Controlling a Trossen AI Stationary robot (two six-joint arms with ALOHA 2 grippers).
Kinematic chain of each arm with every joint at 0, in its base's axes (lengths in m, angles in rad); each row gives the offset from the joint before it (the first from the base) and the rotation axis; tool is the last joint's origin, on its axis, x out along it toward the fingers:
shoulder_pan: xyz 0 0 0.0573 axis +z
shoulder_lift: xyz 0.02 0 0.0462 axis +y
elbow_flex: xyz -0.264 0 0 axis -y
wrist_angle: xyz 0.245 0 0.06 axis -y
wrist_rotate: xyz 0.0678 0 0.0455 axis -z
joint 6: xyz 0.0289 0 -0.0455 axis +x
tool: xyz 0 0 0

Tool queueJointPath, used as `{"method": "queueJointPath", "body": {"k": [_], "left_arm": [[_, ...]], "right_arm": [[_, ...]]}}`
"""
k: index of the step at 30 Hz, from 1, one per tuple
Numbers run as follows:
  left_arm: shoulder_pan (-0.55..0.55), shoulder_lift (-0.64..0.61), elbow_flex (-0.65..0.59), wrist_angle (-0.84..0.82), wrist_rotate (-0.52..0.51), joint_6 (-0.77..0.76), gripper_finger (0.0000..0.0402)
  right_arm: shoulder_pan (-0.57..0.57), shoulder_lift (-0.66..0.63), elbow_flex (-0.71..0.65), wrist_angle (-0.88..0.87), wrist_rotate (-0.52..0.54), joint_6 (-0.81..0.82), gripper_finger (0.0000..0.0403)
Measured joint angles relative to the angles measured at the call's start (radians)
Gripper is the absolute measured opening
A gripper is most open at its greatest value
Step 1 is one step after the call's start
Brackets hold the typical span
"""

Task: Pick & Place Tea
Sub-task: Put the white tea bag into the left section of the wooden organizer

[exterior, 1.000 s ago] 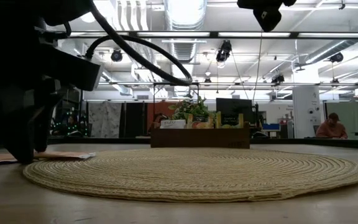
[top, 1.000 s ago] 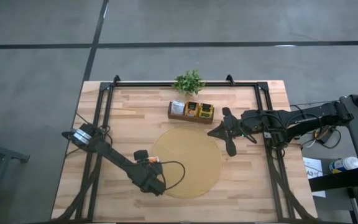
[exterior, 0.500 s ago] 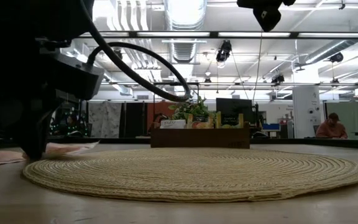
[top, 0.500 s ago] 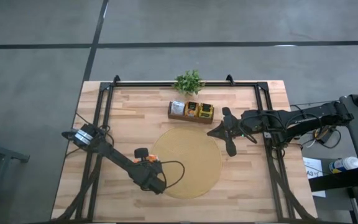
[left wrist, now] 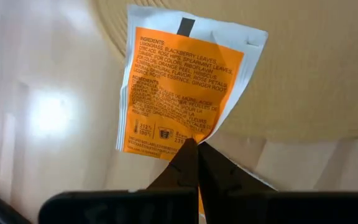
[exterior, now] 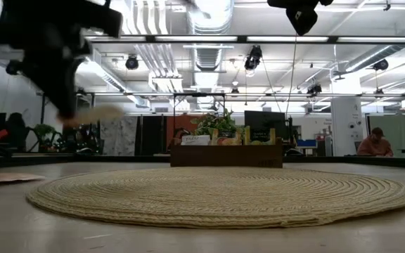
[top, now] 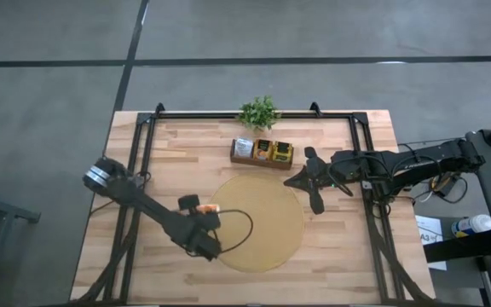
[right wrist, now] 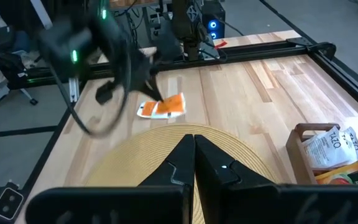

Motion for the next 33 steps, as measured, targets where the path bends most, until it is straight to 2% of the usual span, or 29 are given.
{"method": "queueJointPath", "body": {"k": [9,14,22,28,33], "left_arm": [[0.099,-0.316,0.0,0.097,-0.173,0.036,0.0],[0.207,-0.474,-0.032,0.313,-0.158,0.211,0.0],[0.425,-0.662,-0.191,0.685,0.114,0.441,0.0],[0.58,-0.754,-0.368,0.944,0.376,0.453,0.0],[0.667,-0.782,-0.479,1.135,0.607,0.397,0.0]], "right_arm": [[0.0,0.0,0.0,0.0,0.0,0.0,0.0008],[0.0,0.0,0.0,0.001,-0.001,0.002,0.0008],[0.0,0.0,0.0,0.025,-0.001,0.019,0.0008],[0.0,0.0,0.0,0.027,-0.001,0.031,0.0008],[0.0,0.0,0.0,0.083,-0.001,0.033,0.0008]]}}
